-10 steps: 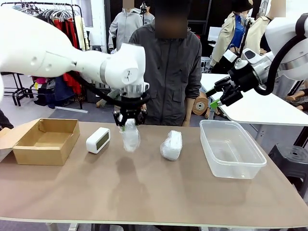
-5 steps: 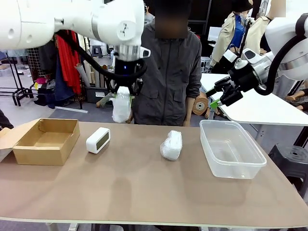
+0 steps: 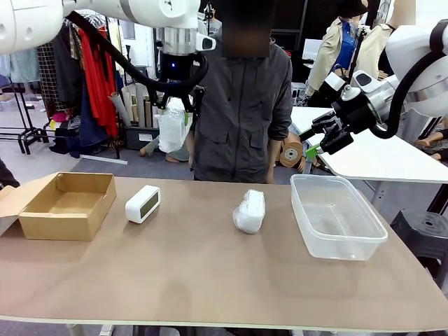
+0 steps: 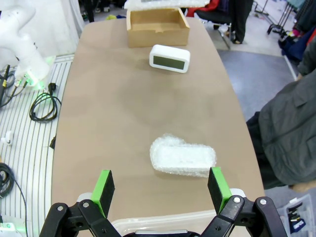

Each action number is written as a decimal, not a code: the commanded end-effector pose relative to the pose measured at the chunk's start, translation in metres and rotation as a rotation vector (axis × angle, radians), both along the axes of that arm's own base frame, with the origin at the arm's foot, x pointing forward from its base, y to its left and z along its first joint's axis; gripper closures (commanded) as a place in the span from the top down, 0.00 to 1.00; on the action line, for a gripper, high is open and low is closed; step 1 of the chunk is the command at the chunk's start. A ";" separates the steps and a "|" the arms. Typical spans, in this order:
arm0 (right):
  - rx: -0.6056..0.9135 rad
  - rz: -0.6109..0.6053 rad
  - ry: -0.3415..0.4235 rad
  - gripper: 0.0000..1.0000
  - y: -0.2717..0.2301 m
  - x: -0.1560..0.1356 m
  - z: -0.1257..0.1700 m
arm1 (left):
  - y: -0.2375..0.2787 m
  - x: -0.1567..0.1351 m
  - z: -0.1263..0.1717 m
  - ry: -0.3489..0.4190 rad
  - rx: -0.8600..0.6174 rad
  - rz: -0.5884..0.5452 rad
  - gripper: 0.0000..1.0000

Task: Separate and place wrapped and unwrapped clocks.
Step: Pick up the Digital clock indicated by the person, then if the picked Digital clock is wrapped, place it in the Package Box ; if not, place it in the Organizing box.

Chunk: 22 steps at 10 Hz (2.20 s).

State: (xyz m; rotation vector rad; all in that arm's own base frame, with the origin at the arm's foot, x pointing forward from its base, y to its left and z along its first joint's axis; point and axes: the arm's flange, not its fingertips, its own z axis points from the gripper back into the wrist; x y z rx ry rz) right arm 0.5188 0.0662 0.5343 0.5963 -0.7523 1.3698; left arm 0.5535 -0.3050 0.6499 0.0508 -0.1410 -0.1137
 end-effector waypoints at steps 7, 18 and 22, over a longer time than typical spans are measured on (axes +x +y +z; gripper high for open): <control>-0.003 0.002 -0.001 1.00 0.000 0.000 0.002 | -0.001 -0.001 0.007 -0.007 -0.010 -0.002 0.00; -0.003 0.002 -0.001 1.00 0.000 0.000 0.002 | -0.002 0.000 0.003 -0.002 -0.009 0.005 0.00; -0.003 0.002 -0.001 1.00 0.000 0.000 0.002 | 0.031 -0.010 0.011 0.038 0.064 -0.056 0.00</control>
